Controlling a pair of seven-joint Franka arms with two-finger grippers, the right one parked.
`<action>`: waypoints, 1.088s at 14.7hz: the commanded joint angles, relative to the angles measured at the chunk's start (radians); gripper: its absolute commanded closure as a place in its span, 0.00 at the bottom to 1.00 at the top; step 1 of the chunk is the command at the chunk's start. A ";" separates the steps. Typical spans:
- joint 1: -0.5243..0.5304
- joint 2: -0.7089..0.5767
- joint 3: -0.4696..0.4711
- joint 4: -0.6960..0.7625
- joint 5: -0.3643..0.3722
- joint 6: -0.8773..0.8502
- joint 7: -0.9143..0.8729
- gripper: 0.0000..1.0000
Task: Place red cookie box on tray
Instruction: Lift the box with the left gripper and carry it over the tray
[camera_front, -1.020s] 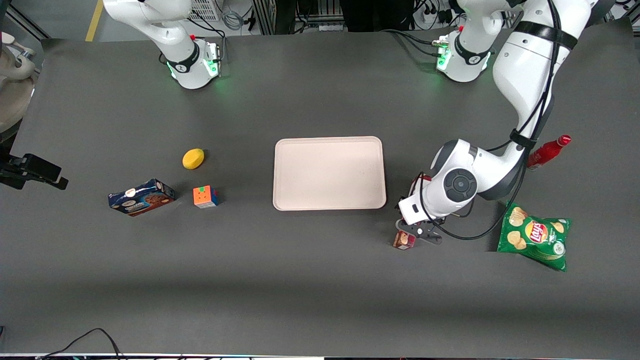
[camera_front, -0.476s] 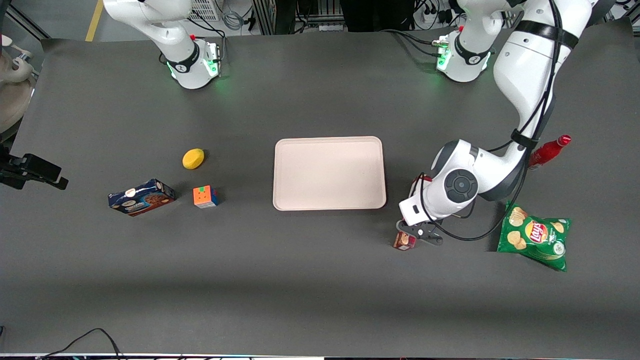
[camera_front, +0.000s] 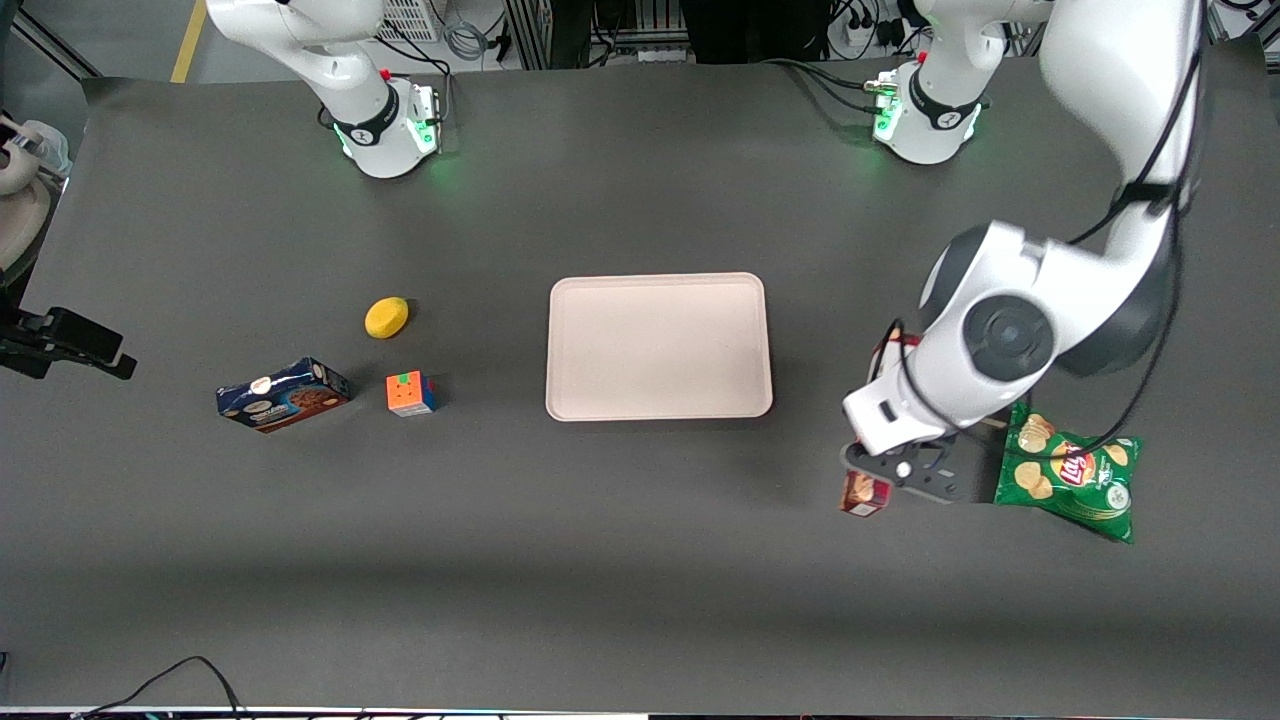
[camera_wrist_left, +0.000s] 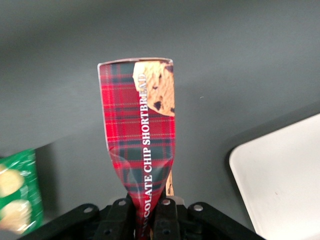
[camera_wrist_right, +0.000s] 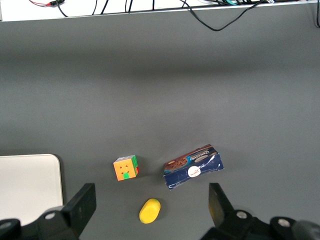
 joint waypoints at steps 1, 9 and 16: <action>-0.009 -0.126 -0.019 0.030 -0.013 -0.149 -0.053 1.00; -0.007 -0.213 -0.103 0.062 -0.144 -0.297 -0.360 0.98; -0.009 -0.211 -0.393 -0.263 -0.015 0.038 -0.756 0.98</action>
